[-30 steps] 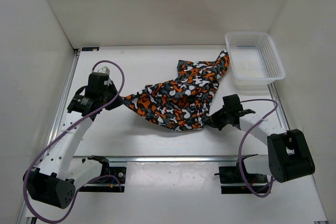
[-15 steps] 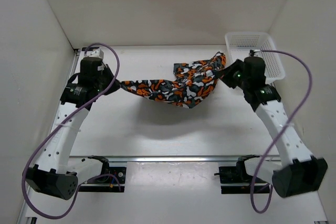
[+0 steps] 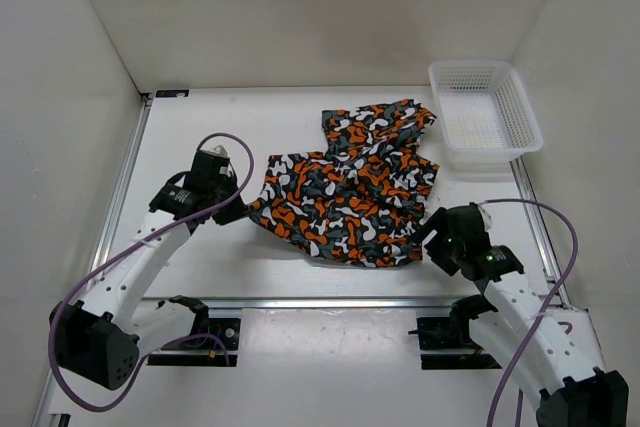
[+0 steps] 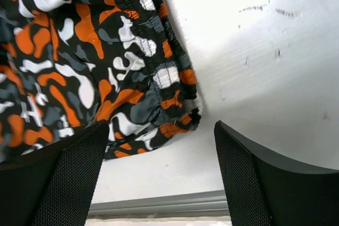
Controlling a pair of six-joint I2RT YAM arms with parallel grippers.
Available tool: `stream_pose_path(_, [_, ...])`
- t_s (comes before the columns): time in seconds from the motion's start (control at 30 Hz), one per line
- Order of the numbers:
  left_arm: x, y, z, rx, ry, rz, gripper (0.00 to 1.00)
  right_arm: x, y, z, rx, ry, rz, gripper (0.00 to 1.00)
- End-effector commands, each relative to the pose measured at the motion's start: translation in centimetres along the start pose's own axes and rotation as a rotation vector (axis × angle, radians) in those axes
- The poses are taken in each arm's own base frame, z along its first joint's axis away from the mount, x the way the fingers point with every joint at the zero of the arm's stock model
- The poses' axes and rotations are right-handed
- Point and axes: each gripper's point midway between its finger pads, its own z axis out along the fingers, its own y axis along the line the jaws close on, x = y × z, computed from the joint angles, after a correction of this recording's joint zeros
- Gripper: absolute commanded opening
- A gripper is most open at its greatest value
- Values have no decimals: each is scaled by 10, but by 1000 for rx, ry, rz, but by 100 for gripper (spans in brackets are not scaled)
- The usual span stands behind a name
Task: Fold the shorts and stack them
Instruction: Flatten the shorts out
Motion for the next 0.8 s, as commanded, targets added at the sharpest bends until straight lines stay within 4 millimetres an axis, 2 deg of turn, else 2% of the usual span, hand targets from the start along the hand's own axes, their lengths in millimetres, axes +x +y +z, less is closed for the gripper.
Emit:
stream_pose_path(0.0, [-21,-18,-13,61,-91,-18,10,-12,18,-10,-56,-47,156,85])
stream_pose_path(0.13, [-27,-22,-18,73,-106,-18,10,8,8,-5,23,54,217,82])
stream_pose_path(0.27, [-27,-22,-18,73,-106,-18,10,40,6,2,40,214,282,79])
stream_pose_path(0.4, [-25,-24,-18,78,-102,-11,10,40,16,9,-15,213,335,74])
stream_pose_path(0.47, [-25,-24,-18,78,-102,-11,10,39,11,13,14,207,344,68])
stream_pose_path(0.5, [-25,-24,-18,78,-102,-11,10,35,16,12,3,201,344,68])
stream_pose_path(0.63, [-25,-24,-18,78,-102,-11,10,31,11,20,41,187,333,66])
stream_pose_path(0.77, [-25,-24,-18,78,-102,-11,10,22,13,27,38,142,332,58])
